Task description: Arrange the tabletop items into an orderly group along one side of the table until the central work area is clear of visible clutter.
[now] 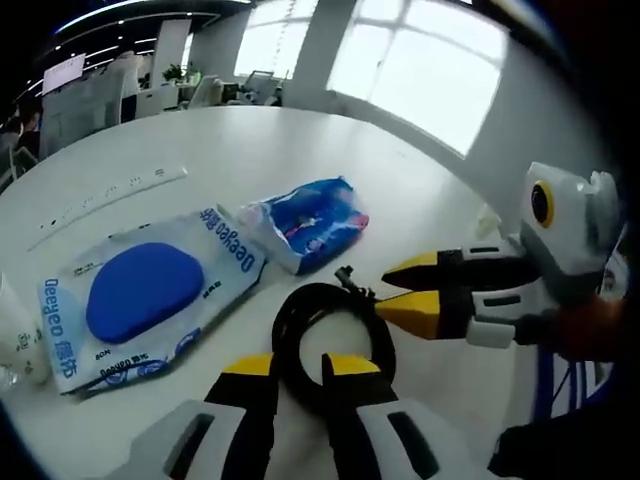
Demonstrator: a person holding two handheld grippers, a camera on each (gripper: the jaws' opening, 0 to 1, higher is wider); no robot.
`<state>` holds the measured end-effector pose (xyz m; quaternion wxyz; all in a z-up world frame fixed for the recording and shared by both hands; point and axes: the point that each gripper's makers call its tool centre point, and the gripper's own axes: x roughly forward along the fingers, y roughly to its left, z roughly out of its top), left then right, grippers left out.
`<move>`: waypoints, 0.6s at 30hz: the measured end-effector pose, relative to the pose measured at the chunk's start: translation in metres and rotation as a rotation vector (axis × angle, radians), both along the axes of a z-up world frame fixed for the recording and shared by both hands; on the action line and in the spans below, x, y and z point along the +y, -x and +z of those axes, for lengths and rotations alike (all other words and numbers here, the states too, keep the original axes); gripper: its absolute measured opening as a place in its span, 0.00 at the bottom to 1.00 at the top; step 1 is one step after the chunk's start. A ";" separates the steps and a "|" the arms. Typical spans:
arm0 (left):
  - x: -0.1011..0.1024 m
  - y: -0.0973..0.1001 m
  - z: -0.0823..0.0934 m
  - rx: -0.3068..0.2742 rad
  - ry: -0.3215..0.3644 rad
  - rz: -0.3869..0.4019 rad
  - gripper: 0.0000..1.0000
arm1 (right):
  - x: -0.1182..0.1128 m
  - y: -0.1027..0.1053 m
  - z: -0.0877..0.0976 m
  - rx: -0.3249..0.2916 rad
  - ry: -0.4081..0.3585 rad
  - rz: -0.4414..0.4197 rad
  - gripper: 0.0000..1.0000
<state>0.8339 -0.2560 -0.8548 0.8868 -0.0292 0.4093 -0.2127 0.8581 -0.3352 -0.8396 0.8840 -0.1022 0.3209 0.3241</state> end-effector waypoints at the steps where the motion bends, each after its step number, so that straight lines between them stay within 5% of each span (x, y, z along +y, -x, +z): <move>1: 0.000 0.001 0.003 -0.007 0.004 0.001 0.19 | 0.000 0.001 0.001 -0.002 -0.001 0.001 0.17; 10: 0.004 0.007 0.036 -0.109 0.033 -0.011 0.29 | 0.000 0.005 0.020 -0.056 -0.046 0.033 0.23; 18: 0.030 0.023 0.069 -0.193 0.034 0.043 0.35 | 0.004 0.006 0.033 -0.081 -0.114 0.070 0.35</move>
